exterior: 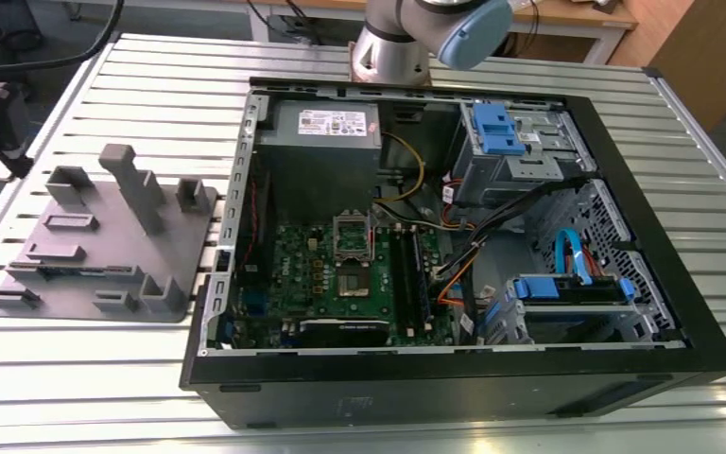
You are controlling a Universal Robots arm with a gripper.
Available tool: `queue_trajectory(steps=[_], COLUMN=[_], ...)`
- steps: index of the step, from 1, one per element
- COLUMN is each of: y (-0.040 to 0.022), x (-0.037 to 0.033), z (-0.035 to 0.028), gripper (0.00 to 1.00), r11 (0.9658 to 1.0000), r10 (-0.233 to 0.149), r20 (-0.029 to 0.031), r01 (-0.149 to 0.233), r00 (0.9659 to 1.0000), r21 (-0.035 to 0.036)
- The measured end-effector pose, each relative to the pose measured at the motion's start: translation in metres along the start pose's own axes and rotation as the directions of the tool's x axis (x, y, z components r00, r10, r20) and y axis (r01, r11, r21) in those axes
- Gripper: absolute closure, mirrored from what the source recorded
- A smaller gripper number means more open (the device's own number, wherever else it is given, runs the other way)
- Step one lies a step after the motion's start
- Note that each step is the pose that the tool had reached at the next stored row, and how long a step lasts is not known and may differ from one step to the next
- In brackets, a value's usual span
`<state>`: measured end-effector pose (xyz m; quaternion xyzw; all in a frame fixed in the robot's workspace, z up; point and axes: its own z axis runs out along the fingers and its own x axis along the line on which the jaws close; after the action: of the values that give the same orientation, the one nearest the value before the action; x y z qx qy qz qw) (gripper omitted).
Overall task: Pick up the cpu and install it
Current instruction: 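Pick up the cpu and move it towards the insertion slot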
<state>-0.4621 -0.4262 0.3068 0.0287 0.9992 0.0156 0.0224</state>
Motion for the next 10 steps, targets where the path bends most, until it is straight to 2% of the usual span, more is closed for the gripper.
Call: queue_trajectory(steps=[10], y=[0.0009], x=[-0.0013], z=[-0.0262], gripper=[0.53], r11=[1.0000], r10=[0.000], r20=[0.0001], r01=[0.000], r00=[1.0000], r21=[0.0000])
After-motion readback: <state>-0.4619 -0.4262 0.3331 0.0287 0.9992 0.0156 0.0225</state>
